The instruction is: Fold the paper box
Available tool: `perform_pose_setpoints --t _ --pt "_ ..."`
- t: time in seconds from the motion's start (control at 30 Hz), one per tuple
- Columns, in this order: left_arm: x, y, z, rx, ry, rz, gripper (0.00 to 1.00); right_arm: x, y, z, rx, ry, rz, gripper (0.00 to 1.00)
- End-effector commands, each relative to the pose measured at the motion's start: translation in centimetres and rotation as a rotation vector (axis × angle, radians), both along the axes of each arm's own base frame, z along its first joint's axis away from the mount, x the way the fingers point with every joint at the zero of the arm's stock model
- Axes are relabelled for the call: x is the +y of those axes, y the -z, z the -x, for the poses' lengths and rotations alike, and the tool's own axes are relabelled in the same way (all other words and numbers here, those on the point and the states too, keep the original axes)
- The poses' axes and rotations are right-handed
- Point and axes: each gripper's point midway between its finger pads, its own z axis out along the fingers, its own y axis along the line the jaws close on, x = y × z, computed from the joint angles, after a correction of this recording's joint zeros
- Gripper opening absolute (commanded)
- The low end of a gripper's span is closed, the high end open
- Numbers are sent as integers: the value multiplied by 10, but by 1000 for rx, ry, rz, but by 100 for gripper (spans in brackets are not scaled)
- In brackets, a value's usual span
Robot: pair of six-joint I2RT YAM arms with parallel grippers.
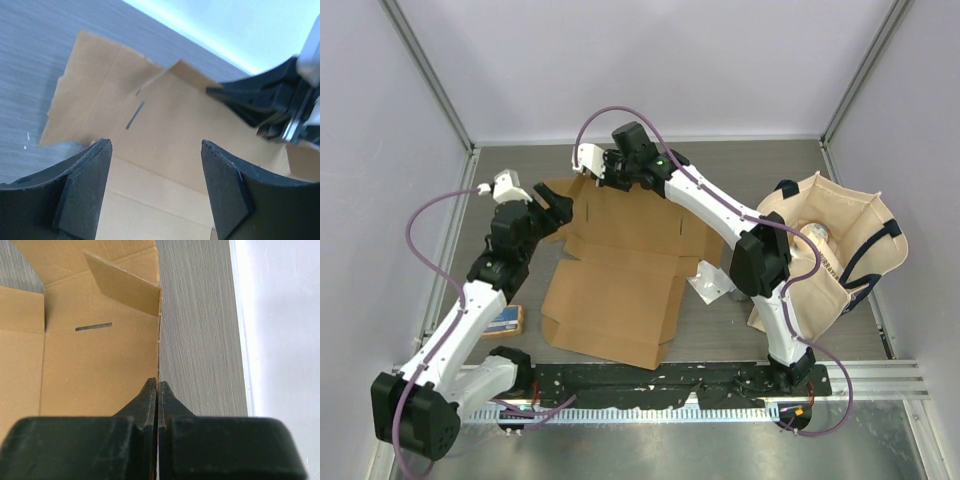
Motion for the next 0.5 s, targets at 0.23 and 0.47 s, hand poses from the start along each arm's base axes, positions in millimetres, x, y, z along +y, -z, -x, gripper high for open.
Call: perform_pose_setpoints --t 0.23,0.47 --pt "-17 -17 -68 26 92 -202 64 -4 -55 8 -117 -33 -60 2" --pt "-10 -12 -88 33 120 -382 57 -3 -59 11 -82 -67 -103 2"
